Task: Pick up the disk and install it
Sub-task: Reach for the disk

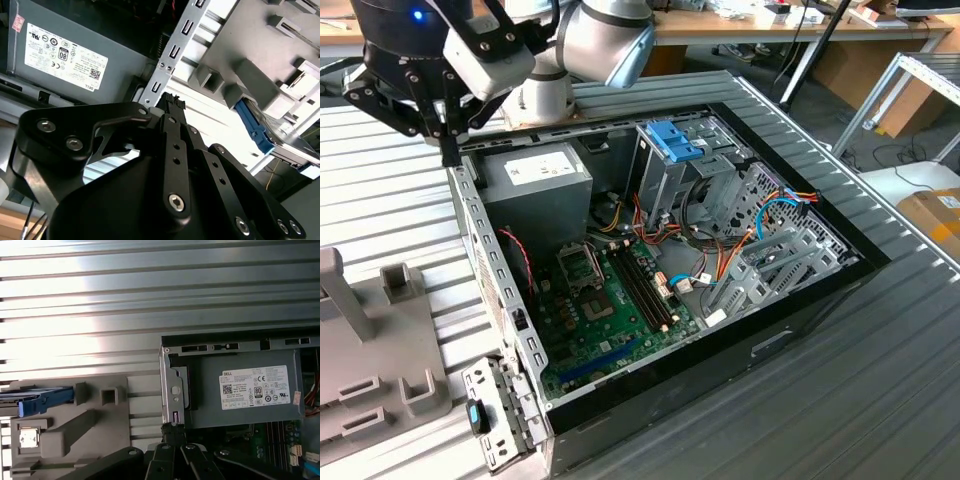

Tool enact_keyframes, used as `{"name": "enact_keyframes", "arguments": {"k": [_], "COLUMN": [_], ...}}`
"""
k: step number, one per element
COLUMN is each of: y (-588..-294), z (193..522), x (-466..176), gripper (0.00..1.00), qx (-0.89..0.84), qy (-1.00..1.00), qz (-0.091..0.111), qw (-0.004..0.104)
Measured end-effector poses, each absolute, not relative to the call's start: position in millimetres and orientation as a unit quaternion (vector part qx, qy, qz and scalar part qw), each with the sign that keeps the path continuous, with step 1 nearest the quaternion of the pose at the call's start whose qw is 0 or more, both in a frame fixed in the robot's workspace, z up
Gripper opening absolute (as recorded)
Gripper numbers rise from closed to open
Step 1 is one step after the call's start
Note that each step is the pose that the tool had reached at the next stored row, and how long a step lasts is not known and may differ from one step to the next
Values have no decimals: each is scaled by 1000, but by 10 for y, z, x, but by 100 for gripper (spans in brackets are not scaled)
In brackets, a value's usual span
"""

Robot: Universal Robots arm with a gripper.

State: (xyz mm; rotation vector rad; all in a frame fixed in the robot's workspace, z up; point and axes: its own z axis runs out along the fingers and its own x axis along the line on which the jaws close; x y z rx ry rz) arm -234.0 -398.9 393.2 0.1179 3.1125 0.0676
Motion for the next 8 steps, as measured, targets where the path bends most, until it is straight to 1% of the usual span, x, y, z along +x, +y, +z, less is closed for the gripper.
{"name": "enact_keyframes", "arguments": {"k": [8], "y": [-3989], "z": [3932], "x": [-2543], "gripper": [11], "qx": [38], "qy": [999], "qz": [22], "qw": [13]}}
